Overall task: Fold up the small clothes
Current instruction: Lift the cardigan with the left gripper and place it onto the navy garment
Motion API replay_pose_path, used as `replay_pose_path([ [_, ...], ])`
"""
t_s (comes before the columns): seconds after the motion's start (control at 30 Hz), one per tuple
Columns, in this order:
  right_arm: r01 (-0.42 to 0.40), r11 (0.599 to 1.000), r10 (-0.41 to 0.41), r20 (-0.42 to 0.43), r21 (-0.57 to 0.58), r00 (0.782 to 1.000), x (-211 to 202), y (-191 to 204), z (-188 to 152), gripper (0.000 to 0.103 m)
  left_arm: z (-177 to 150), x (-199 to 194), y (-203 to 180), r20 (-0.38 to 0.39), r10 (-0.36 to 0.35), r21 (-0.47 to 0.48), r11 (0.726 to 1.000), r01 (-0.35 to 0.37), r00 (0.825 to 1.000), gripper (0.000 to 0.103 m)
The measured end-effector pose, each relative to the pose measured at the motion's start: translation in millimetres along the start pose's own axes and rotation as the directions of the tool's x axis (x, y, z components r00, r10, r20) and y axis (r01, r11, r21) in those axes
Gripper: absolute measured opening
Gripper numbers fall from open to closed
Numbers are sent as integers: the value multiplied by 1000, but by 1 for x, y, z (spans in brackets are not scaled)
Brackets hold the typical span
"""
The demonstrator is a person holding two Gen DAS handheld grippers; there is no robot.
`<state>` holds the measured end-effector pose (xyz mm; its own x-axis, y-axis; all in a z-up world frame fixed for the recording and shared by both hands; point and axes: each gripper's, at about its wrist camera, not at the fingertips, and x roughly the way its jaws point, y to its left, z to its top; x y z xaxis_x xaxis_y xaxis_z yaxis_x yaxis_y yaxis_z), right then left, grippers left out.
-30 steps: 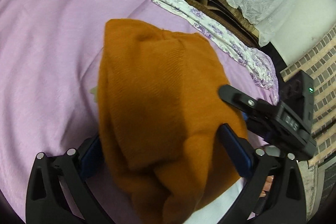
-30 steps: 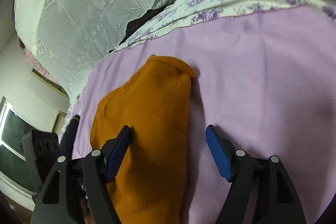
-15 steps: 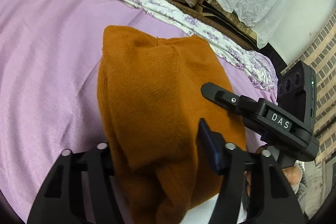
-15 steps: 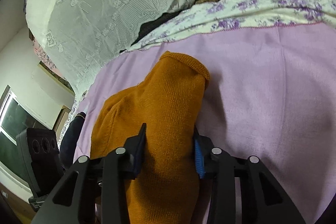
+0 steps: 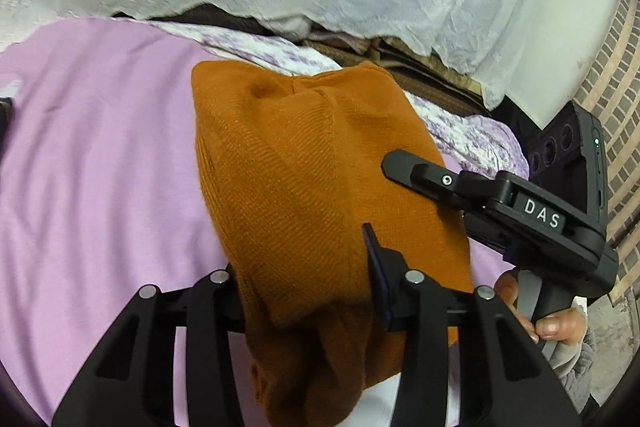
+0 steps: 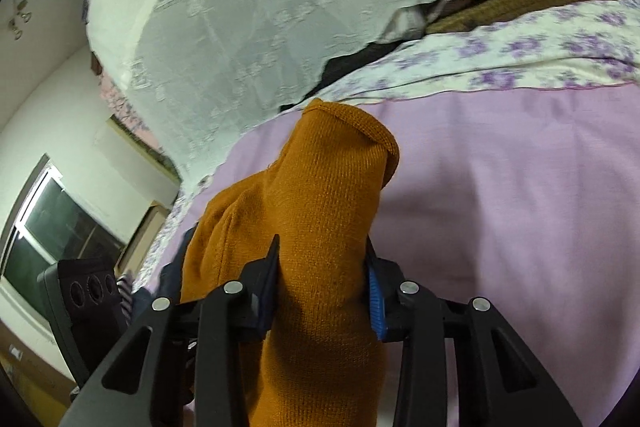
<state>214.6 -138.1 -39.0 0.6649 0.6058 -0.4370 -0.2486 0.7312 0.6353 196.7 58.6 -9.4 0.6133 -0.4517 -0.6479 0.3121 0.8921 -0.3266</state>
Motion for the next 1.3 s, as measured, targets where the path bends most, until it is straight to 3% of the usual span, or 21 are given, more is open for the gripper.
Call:
replay_pose_path([
  [0.43,-156,985,147,-103,-77,984,63,126,-21,37,-10,-108,79,112,189,-66,981,-183,975,41],
  [0.73,-245,965,226,-176,-93,958,126,210,-26,37,6,-173,156,173,299,-172,947,-270,938,41],
  [1.0,-295,953,270,-246,-71,931,191,258,-34,37,16,-201,220,184,380,-251,910,-330,907,40],
  [1.13,-302,951,276,-274,-58,921,224,269,-36,37,16,-202,252,182,391,-304,895,-327,902,40],
  [1.3,-249,966,220,-294,-66,930,256,261,-51,37,7,-185,293,129,402,-365,869,-333,907,41],
])
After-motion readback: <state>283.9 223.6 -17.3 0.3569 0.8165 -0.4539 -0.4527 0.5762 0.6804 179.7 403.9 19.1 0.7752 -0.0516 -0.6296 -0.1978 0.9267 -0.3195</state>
